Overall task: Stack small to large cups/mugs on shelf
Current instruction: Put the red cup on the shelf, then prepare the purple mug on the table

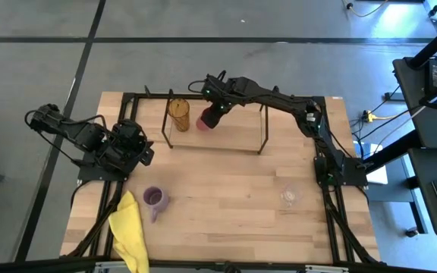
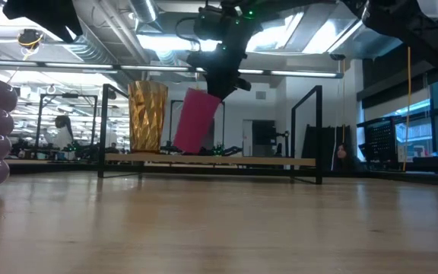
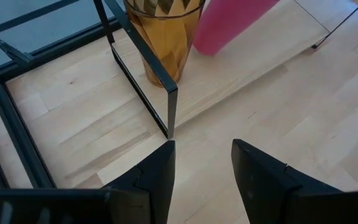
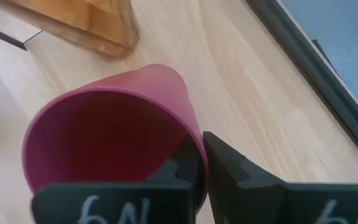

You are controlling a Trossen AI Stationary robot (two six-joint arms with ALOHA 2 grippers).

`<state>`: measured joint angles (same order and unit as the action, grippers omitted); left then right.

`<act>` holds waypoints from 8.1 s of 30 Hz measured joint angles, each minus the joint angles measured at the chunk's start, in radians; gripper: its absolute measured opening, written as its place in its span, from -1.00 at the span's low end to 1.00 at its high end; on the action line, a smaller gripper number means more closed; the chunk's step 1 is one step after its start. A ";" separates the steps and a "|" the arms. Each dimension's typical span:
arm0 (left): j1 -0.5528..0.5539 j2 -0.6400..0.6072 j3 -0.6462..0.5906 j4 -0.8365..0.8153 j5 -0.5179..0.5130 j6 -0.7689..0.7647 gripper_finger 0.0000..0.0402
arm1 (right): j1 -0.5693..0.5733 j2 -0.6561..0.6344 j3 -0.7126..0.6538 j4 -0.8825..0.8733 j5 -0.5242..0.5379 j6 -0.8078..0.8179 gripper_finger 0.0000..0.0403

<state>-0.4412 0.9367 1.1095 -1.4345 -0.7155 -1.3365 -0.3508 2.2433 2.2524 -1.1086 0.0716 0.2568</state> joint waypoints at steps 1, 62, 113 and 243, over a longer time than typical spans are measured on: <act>0.000 0.000 0.000 0.000 0.000 0.000 -0.24 | 0.000 0.000 0.000 -0.003 -0.001 0.000 -0.89; 0.000 0.000 0.000 0.007 -0.009 -0.017 -0.24 | -0.006 0.000 0.000 0.128 -0.073 -0.011 -0.79; 0.000 0.000 0.000 0.007 -0.004 -0.015 -0.24 | -0.013 0.048 0.066 0.089 -0.055 -0.053 -0.77; -0.062 0.192 -0.415 0.801 0.349 0.281 -0.87 | 0.274 -0.416 0.094 0.212 0.125 -0.126 -0.41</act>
<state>-0.5036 1.1287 0.6946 -0.6330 -0.3668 -1.0557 -0.0767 1.8271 2.3466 -0.8962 0.1968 0.1307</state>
